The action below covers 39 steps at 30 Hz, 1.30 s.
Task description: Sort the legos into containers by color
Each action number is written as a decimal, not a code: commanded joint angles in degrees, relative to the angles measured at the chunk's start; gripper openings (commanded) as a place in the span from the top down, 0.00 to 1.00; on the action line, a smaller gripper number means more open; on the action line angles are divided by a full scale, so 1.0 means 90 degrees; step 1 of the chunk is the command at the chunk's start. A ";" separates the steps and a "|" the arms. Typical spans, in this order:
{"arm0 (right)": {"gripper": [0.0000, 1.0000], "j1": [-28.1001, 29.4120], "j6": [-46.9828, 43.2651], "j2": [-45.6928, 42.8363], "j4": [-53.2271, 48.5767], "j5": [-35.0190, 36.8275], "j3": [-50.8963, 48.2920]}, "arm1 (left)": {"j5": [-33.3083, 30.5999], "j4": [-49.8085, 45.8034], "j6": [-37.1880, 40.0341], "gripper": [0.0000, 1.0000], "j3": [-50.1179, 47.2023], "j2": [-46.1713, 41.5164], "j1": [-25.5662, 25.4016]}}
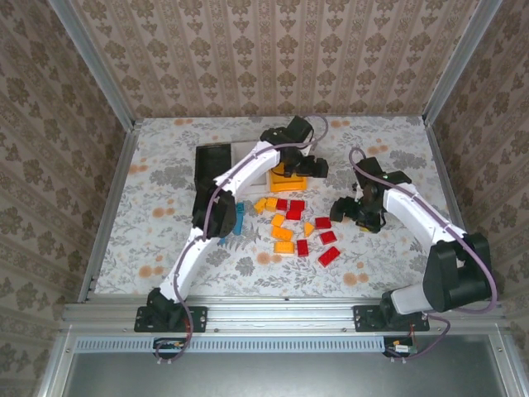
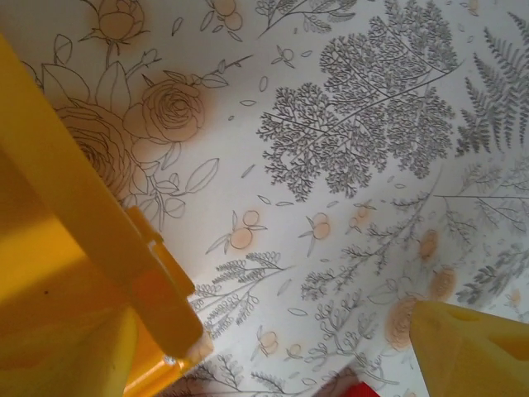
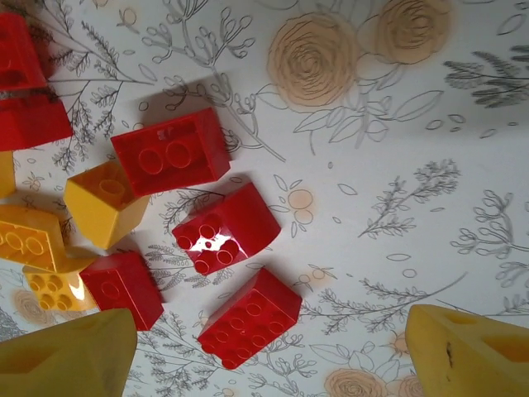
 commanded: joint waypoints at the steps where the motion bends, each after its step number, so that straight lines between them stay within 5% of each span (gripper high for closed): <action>1: 0.18 0.0189 0.0096 0.0380 0.0160 -0.0117 0.0165 | -0.0102 -0.0667 -0.0111 0.12 0.0165 -0.0359 0.0214; 11: 0.24 0.0873 -0.0071 0.1861 0.0257 0.0123 0.1223 | -0.0730 -0.0844 0.0433 0.10 -0.1914 -0.2377 0.0507; 23: 0.34 0.1133 -0.0068 0.2673 0.0312 0.0496 0.1603 | -0.0673 0.0114 0.0189 0.09 -0.5068 -0.4651 0.1397; 39: 0.48 0.1215 0.0015 0.3206 0.0193 0.1067 0.1818 | -0.0598 0.0247 0.0306 0.08 -0.6611 -0.5891 0.2410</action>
